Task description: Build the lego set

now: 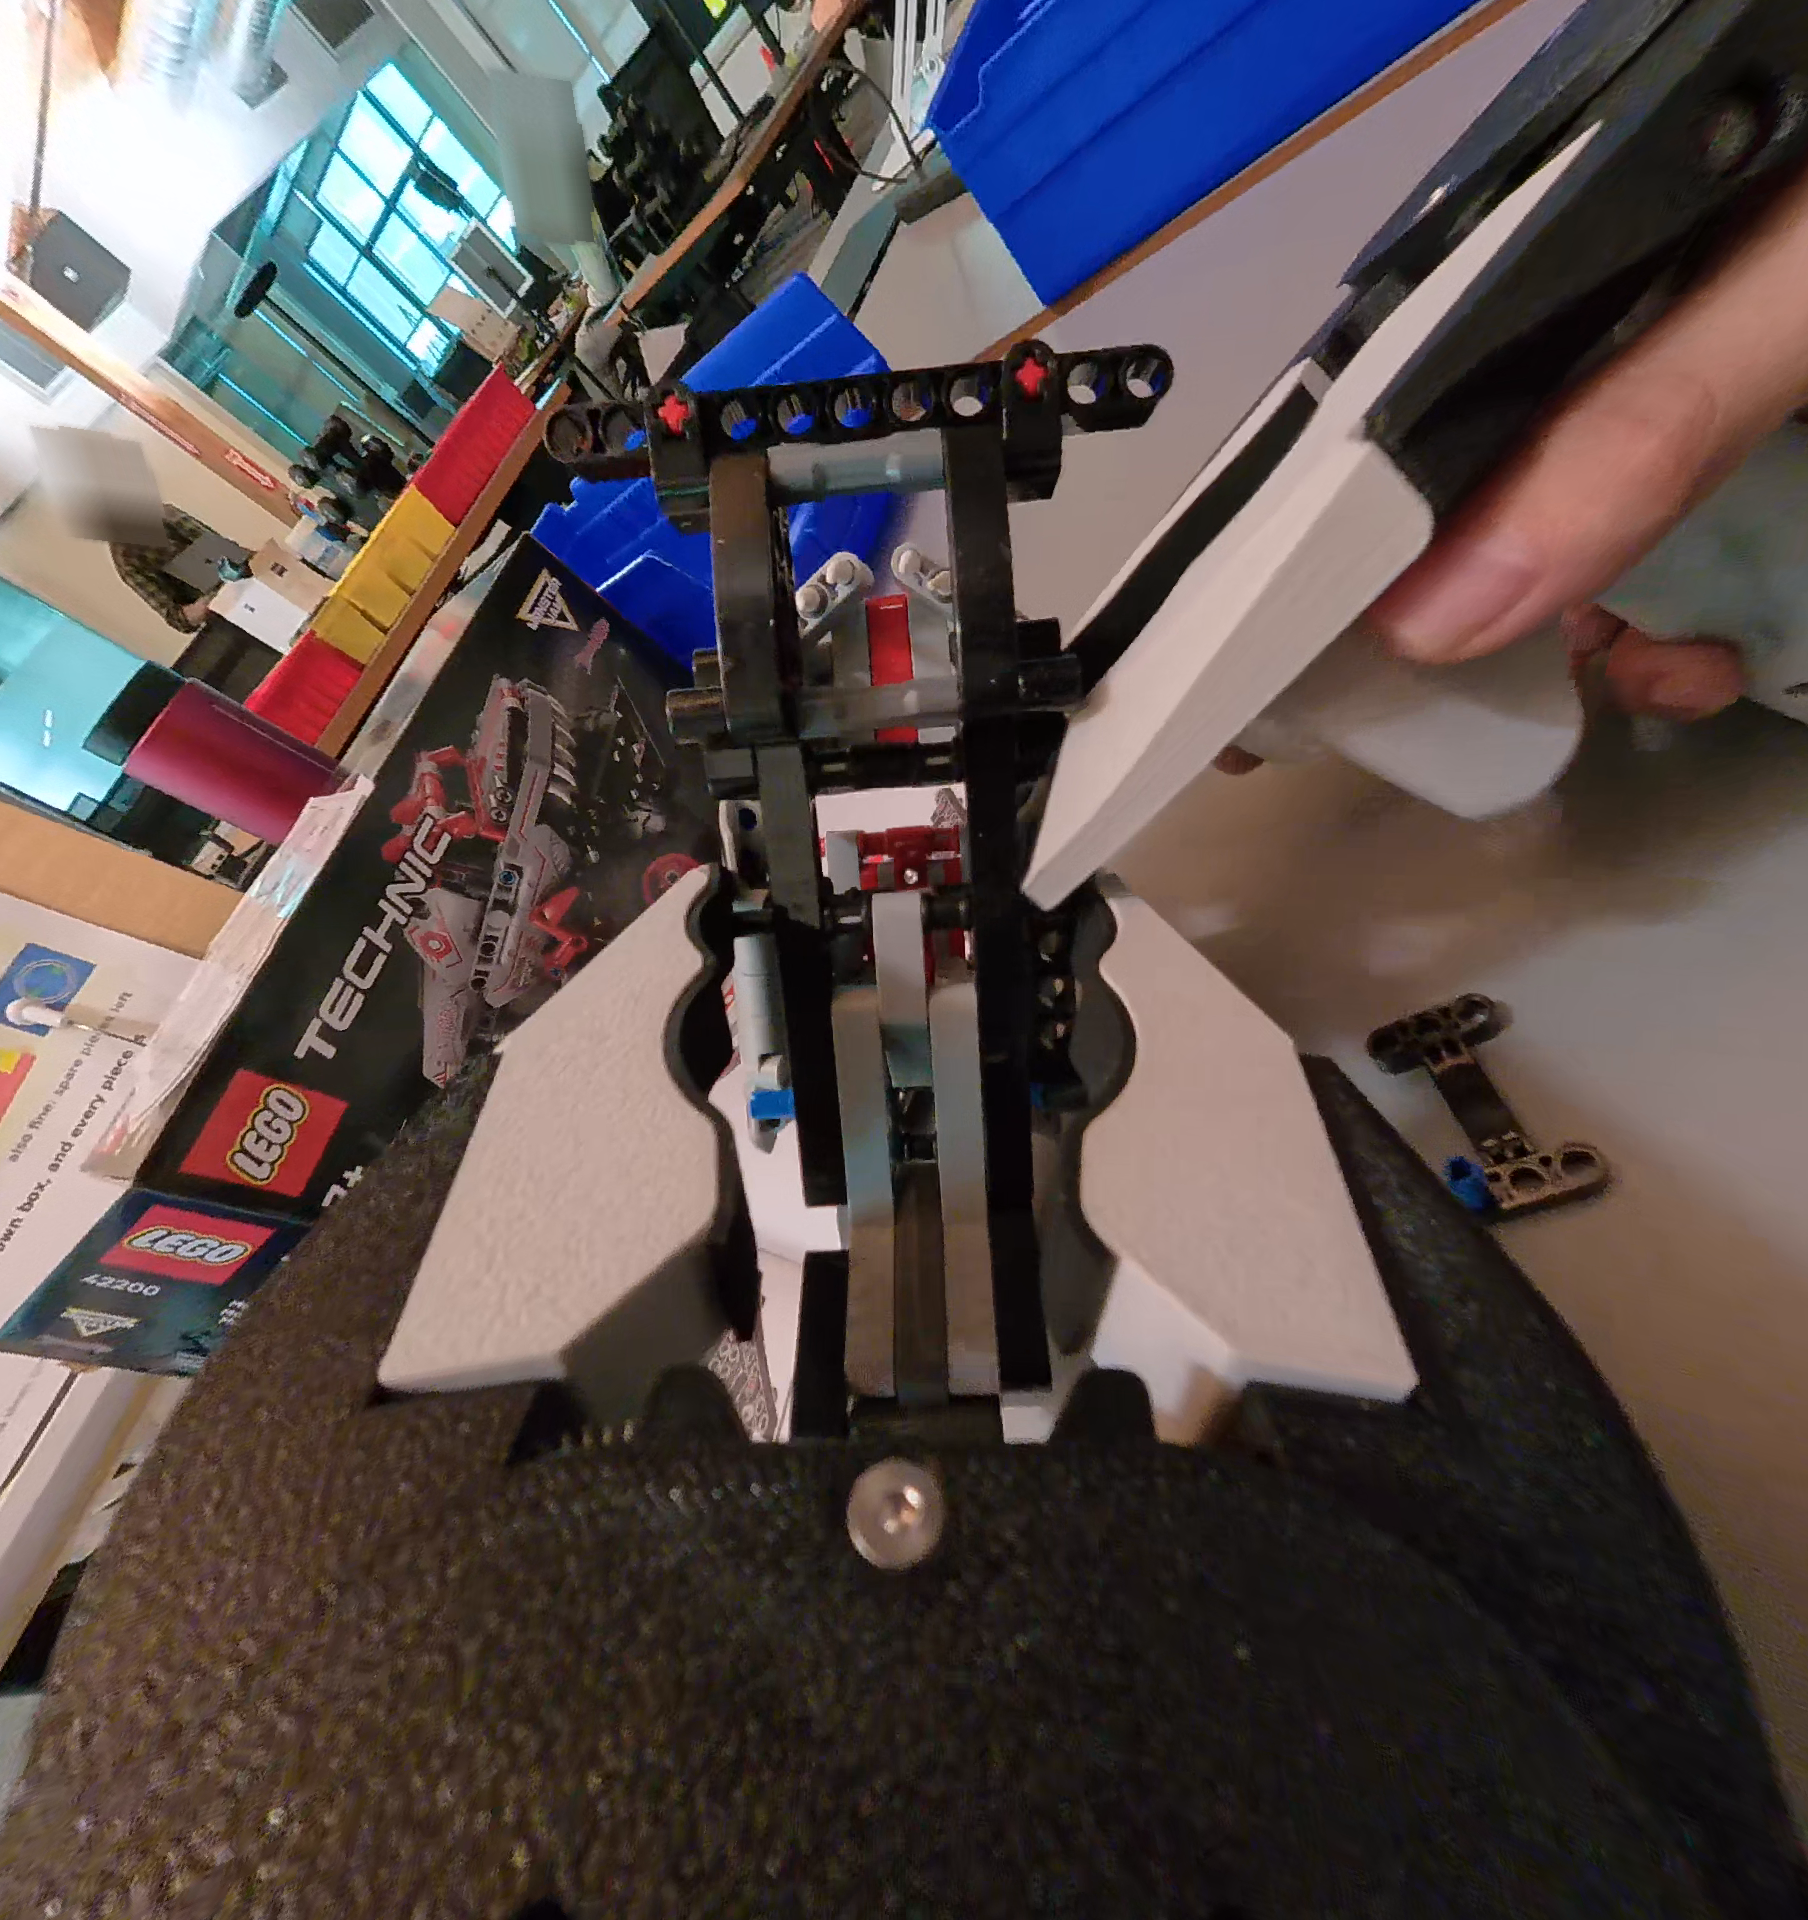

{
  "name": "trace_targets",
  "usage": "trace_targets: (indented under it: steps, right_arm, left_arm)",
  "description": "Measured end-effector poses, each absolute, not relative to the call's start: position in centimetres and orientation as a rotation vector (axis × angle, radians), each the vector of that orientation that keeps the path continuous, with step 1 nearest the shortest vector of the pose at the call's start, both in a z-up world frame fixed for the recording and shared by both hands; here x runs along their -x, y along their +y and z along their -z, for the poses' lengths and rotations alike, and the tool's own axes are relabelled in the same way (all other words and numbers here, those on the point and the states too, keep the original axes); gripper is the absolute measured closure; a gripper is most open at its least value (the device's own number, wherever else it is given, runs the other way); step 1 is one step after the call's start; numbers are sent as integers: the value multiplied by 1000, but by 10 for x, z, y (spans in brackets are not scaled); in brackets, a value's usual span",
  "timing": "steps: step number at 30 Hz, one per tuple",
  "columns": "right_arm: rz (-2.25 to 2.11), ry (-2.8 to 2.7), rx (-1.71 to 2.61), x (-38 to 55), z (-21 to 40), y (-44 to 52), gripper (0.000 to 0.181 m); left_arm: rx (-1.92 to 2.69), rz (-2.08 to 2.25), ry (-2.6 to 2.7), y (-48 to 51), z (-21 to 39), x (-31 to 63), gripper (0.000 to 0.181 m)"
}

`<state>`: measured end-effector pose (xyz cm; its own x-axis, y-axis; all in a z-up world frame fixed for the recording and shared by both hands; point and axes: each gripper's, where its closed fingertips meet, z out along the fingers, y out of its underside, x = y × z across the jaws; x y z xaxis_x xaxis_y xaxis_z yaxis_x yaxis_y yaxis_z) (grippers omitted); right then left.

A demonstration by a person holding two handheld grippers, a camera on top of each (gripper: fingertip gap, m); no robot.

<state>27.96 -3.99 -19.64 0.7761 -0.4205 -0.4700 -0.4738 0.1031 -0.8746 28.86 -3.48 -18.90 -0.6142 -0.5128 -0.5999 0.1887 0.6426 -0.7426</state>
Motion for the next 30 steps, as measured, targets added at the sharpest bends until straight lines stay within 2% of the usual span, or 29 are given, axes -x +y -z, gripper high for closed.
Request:
trace_targets:
  steps: [5, 11, 14, 16, 17, 18, 27, 30]
  right_arm:
    - [-53, 696, 1557, -273, 196, -55, 109]
    - [-21, 764, 1493, -285, 192, -61, 97]
    - [-49, 752, 1497, -285, 194, -49, 85]
    - [-57, 729, 1512, -284, 195, -42, 88]
    - [-65, 710, 1521, -281, 194, -40, 102]
    - [-60, 705, 1522, -281, 194, -40, 104]
    - [14, 691, 1526, -282, 191, -40, 107]
    - [71, 692, 1522, -284, 189, -44, 115]
  left_arm:
    - [242, 1024, 2008, -34, 192, -290, 117]
    - [289, 1133, 1979, -34, 185, -291, 117]
    - [261, 1190, 1975, -39, 184, -286, 117]
    - [238, 1200, 1977, -43, 184, -283, 117]
    - [234, 1200, 1977, -44, 184, -282, 117]
    - [236, 1201, 1975, -45, 184, -281, 118]
    - [261, 1187, 1971, -43, 182, -282, 116]
    - [293, 1149, 1960, -39, 180, -286, 108]
